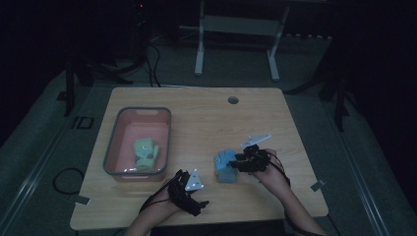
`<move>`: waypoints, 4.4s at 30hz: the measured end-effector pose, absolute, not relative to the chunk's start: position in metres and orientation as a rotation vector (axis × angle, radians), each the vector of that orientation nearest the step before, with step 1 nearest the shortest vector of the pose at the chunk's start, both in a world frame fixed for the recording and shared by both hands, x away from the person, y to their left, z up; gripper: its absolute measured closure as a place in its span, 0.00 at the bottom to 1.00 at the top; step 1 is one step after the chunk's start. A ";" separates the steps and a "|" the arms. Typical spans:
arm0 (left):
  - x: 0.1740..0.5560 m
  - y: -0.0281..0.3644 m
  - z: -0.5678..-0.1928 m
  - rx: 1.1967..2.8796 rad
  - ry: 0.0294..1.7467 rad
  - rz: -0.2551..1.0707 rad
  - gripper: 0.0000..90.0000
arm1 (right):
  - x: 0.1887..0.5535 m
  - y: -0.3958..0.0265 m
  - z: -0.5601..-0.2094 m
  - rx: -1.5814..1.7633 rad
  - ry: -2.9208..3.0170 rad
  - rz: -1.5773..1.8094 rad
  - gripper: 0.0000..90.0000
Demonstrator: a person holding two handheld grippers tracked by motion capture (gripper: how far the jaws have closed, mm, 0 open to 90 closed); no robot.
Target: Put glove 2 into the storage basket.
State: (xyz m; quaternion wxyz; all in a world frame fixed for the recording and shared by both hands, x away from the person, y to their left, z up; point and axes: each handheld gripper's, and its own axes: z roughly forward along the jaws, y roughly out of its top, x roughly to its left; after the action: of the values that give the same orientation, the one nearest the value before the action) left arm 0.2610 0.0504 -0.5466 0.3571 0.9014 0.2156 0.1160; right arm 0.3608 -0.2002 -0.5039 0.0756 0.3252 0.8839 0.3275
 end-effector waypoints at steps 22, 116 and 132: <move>0.296 -0.009 -0.538 2.331 0.263 0.441 0.39 | 0.398 -0.212 -0.514 0.967 2.640 1.058 0.57; 0.304 0.111 -0.428 2.485 0.389 0.771 0.84 | 0.422 -0.049 -0.413 0.630 2.772 1.348 0.91; 0.292 0.159 -0.429 2.517 0.483 0.806 0.84 | 0.419 0.014 -0.413 0.532 2.838 1.342 0.91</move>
State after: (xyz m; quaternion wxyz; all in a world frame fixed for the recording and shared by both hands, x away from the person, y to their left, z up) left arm 0.2916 0.1595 -0.4287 0.2256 0.9127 0.1750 0.2922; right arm 0.4195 0.0136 -0.4125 -0.0212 0.1672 0.8910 0.4215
